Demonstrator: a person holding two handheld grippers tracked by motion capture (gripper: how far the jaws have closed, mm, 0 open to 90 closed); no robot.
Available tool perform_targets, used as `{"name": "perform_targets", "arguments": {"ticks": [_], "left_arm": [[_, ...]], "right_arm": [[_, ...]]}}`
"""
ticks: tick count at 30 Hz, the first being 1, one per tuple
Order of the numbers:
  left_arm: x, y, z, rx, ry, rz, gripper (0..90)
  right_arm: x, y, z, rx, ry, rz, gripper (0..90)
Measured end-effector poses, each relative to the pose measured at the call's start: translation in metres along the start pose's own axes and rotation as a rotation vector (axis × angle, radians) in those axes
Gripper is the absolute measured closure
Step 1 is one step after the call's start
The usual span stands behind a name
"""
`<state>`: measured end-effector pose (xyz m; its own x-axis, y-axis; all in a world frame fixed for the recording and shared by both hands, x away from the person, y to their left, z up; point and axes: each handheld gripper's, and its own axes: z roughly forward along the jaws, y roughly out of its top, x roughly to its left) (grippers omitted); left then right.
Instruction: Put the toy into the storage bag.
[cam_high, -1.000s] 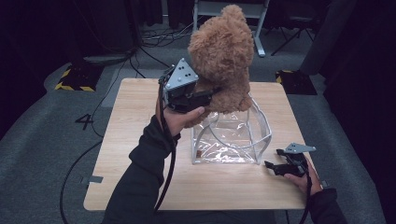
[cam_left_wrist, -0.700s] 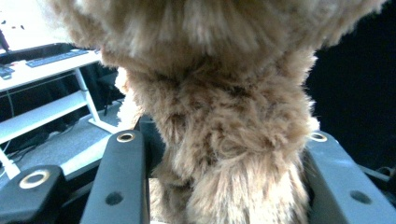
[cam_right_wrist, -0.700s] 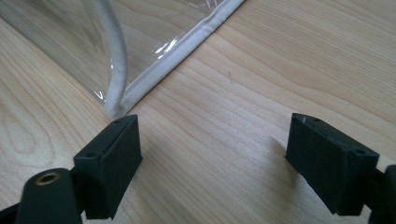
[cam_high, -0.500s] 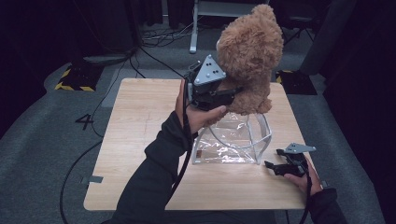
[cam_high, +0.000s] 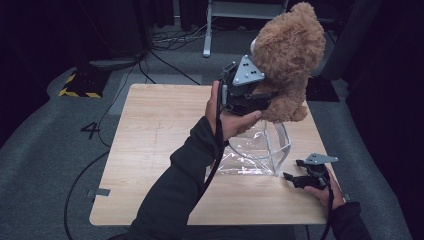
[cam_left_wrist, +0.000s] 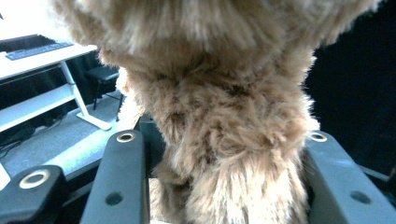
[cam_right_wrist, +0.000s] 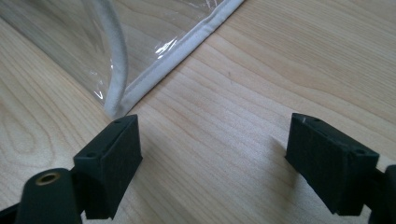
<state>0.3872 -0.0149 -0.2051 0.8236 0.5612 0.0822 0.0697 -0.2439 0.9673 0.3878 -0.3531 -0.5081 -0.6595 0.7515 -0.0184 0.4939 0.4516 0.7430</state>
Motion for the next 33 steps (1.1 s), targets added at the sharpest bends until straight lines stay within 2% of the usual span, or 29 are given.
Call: {"name": "perform_targets", "arguments": {"ticks": [7, 11, 13, 14, 16, 18, 20, 22, 24, 26, 27, 28, 33], "left_arm": [[-0.006, -0.006, 0.007, 0.01, -0.009, -0.001, 55.1], [-0.005, -0.015, 0.016, 0.022, -0.01, -0.041, 55.2], [-0.007, -0.021, 0.024, 0.061, -0.005, -0.032, 55.2], [-0.007, -0.021, 0.024, 0.061, -0.005, -0.032, 55.2], [-0.006, -0.03, 0.028, 0.097, 0.007, -0.013, 55.2], [-0.005, -0.033, 0.028, 0.1, 0.009, -0.023, 55.2], [-0.003, -0.04, 0.029, 0.13, 0.039, -0.021, 55.2], [0.0, -0.046, 0.03, 0.145, 0.05, -0.029, 55.0], [0.002, -0.05, 0.031, 0.153, 0.042, -0.042, 55.0], [0.005, -0.061, 0.037, 0.174, 0.027, -0.065, 54.9], [0.005, -0.061, 0.037, 0.174, 0.027, -0.065, 54.8], [0.006, -0.067, 0.04, 0.195, 0.026, -0.067, 54.8], [0.008, -0.072, 0.045, 0.21, 0.013, -0.088, 54.4]], "right_arm": [[0.0, 0.0, 0.0, 0.0, 0.0, 0.0, 17.8], [0.0, 0.0, 0.0, 0.0, 0.0, 0.0, 17.8], [0.0, 0.0, 0.0, 0.0, 0.001, 0.001, 17.8], [0.0, 0.0, 0.0, 0.0, 0.001, 0.001, 17.8], [0.0, 0.0, 0.0, 0.0, 0.0, 0.001, 17.9], [0.0, 0.0, 0.0, 0.0, 0.0, 0.0, 17.8], [0.0, 0.0, 0.0, 0.0, 0.0, 0.001, 17.8], [0.0, 0.0, 0.0, 0.0, 0.0, 0.001, 17.8], [0.0, 0.0, 0.0, 0.0, -0.001, 0.001, 17.8], [0.0, 0.0, 0.0, 0.0, 0.0, 0.002, 17.8], [0.0, 0.0, 0.0, 0.0, 0.0, 0.002, 17.8], [0.0, 0.0, 0.0, 0.0, 0.0, 0.002, 17.8], [0.0, 0.0, 0.0, 0.001, 0.0, 0.002, 17.9]]}}
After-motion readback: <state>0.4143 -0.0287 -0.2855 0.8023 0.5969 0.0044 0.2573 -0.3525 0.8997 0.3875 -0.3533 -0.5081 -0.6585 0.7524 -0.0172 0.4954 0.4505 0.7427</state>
